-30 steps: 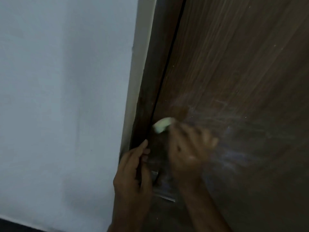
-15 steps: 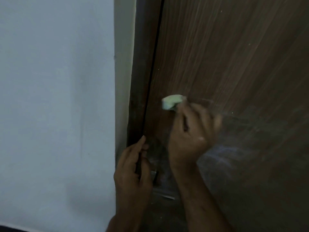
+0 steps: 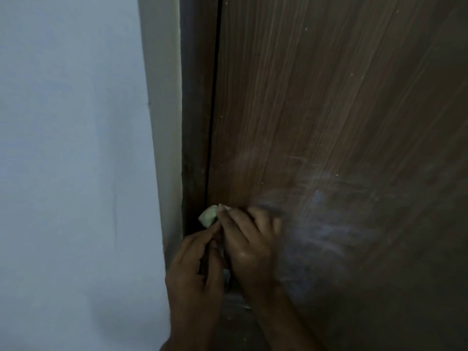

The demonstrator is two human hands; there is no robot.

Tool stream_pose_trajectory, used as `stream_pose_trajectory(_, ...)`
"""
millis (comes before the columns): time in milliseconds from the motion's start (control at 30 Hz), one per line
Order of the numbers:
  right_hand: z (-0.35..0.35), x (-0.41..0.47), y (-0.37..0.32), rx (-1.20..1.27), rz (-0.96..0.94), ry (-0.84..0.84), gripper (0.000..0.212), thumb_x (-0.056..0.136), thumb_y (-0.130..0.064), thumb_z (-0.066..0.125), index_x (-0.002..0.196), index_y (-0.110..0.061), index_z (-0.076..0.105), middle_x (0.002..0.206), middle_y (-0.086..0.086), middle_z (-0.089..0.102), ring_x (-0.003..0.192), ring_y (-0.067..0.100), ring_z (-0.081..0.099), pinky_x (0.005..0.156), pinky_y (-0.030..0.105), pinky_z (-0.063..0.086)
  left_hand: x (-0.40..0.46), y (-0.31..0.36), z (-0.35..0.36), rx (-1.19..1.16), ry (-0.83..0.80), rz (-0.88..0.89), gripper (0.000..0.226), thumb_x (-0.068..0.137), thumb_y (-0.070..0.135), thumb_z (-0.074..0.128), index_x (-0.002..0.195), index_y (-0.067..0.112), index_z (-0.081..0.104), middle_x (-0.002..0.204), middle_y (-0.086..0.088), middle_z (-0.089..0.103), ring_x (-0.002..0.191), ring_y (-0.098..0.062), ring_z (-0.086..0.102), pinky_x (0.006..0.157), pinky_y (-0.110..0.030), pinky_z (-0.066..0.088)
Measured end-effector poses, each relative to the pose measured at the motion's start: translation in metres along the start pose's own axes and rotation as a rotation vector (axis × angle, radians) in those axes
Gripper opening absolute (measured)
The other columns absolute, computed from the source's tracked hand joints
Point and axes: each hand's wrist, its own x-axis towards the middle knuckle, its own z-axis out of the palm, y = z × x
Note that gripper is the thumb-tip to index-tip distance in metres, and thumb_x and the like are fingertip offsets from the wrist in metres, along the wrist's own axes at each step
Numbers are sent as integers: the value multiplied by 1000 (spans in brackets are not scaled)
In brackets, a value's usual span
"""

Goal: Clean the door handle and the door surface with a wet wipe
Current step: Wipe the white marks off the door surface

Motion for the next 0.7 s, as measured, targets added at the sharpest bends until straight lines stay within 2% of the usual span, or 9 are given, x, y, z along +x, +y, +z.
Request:
stream_pose_trajectory(100, -13, 11, 30, 108, 278, 330, 16, 101, -20, 58, 112, -25, 70, 103, -3, 70, 93, 18, 53, 80, 43, 50, 0, -1, 1, 4, 32, 4, 31, 87, 11, 63, 116, 13, 74, 113, 4, 72, 111, 6, 61, 98, -3, 39)
stream_pose_trajectory(167, -22, 18, 47, 142, 444, 505, 12, 98, -15, 66, 104, -19, 76, 95, -6, 69, 90, 12, 51, 83, 24, 47, -2, -2, 1, 22, 40, -14, 29, 88, 15, 63, 115, 13, 74, 110, 3, 73, 107, 1, 63, 96, -4, 41)
stream_pose_trajectory(233, -16, 9, 40, 97, 388, 386, 10, 91, -8, 72, 98, -10, 78, 97, 0, 74, 88, 22, 61, 87, 26, 45, -3, 0, 0, 28, 63, -51, 26, 91, 19, 62, 114, 17, 74, 109, 6, 72, 104, 0, 64, 94, -3, 42)
stream_pose_trajectory(300, -5, -13, 16, 33, 121, 82, 16, 86, -10, 75, 102, -8, 78, 105, 6, 76, 91, 30, 67, 83, 37, 48, -1, 2, 1, 33, 84, -82, 21, 95, 24, 66, 114, 20, 74, 108, 8, 71, 103, -1, 65, 93, -5, 43)
stream_pose_trajectory(367, -2, -27, 5, 30, -14, -101, 20, 88, -17, 69, 105, -10, 78, 110, 4, 76, 98, 27, 63, 79, 38, 44, 0, 3, 2, 83, 66, -111, 29, 91, 35, 70, 110, 14, 77, 106, -1, 75, 99, -14, 70, 93, -13, 46)
stream_pose_trajectory(467, -9, -17, 26, 74, 267, 137, 16, 90, -13, 67, 99, -13, 80, 101, 0, 76, 96, 24, 58, 86, 39, 45, 2, 1, 3, 143, 57, -84, 29, 88, 35, 75, 104, 12, 80, 101, -2, 77, 92, -14, 71, 94, -13, 47)
stream_pose_trajectory(533, -17, -6, 42, 124, 460, 369, 12, 93, -10, 68, 98, -13, 79, 95, -6, 72, 88, 16, 54, 88, 26, 44, 3, 1, 1, 132, 56, -58, 26, 82, 26, 75, 103, 12, 80, 100, 1, 76, 92, -4, 66, 96, -3, 42)
stream_pose_trajectory(567, -16, -5, 43, 125, 479, 395, 12, 95, -12, 67, 98, -12, 79, 93, -6, 72, 87, 14, 53, 89, 22, 42, 4, 1, 1, 128, 53, -47, 27, 79, 24, 75, 103, 12, 80, 99, 2, 76, 94, -3, 64, 96, 0, 40)
stream_pose_trajectory(700, 0, -33, 14, 61, 55, -41, 21, 93, -16, 60, 98, -8, 78, 104, 7, 76, 92, 30, 65, 80, 38, 47, 6, 3, 3, 112, 15, -33, 32, 73, 15, 82, 105, 16, 79, 100, 2, 75, 95, -2, 62, 95, 3, 35)
